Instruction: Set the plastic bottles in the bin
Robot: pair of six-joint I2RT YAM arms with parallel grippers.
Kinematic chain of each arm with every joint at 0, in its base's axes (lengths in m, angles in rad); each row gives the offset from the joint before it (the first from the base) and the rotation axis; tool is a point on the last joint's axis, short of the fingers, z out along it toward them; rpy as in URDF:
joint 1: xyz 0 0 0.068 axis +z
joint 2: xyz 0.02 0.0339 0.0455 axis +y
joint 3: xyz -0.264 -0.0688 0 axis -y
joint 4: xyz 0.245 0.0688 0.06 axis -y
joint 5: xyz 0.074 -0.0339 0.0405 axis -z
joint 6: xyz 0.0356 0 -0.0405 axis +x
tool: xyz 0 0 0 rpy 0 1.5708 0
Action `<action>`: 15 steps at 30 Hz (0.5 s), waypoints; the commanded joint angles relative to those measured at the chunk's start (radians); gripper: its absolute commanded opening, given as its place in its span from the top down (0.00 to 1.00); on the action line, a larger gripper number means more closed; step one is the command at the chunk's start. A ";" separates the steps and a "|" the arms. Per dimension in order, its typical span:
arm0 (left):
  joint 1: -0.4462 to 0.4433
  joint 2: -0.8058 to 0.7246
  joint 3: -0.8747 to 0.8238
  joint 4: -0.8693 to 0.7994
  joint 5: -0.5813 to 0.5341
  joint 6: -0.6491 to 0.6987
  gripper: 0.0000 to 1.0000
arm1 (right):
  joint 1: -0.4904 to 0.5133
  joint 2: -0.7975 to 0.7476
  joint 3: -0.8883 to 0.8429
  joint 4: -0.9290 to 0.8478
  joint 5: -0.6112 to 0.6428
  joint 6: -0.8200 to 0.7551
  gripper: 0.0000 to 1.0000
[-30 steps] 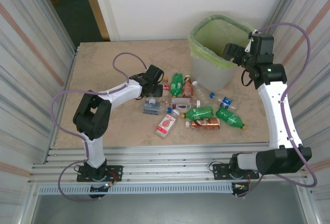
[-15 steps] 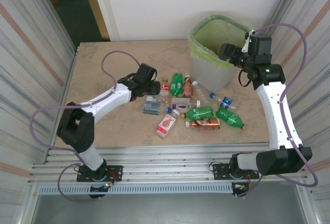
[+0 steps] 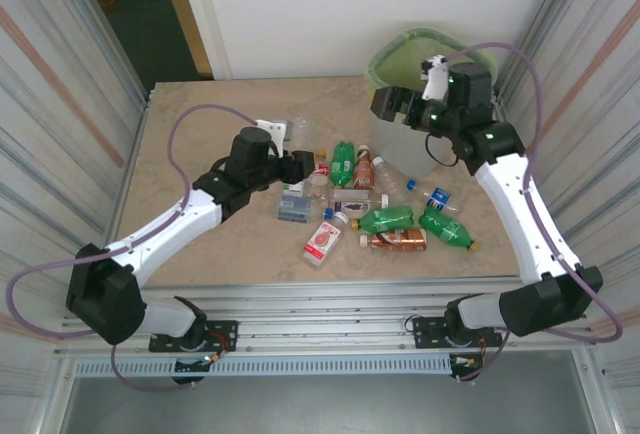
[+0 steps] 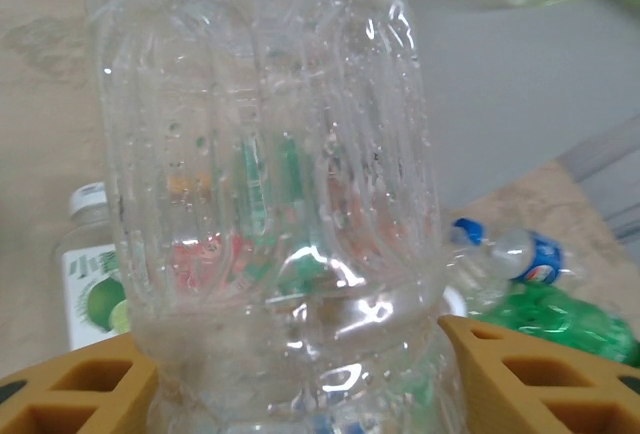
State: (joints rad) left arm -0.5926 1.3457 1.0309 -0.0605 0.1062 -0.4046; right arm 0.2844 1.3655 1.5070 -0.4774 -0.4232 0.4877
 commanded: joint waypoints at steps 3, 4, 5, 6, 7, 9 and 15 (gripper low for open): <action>0.009 -0.061 -0.041 0.176 0.149 0.039 0.47 | 0.080 0.086 0.023 0.077 -0.172 0.013 0.02; 0.010 -0.068 -0.051 0.192 0.159 0.045 0.47 | 0.098 0.102 0.033 0.079 -0.184 0.013 0.02; 0.009 -0.073 -0.056 0.204 0.168 0.051 0.47 | 0.111 0.120 0.042 0.077 -0.190 0.012 0.02; 0.009 -0.078 -0.063 0.221 0.180 0.056 0.47 | 0.127 0.138 0.054 0.076 -0.196 0.010 0.02; 0.009 -0.084 -0.071 0.234 0.193 0.061 0.47 | 0.145 0.155 0.063 0.076 -0.198 0.009 0.02; 0.009 -0.090 -0.081 0.260 0.217 0.067 0.47 | 0.170 0.183 0.080 0.080 -0.205 0.010 0.02; 0.008 -0.098 -0.097 0.304 0.262 0.071 0.47 | 0.231 0.268 0.119 0.105 -0.227 0.034 0.02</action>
State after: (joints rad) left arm -0.5884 1.2808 0.9485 0.1764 0.3191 -0.3603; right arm 0.4973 1.6047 1.5829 -0.4103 -0.6083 0.4938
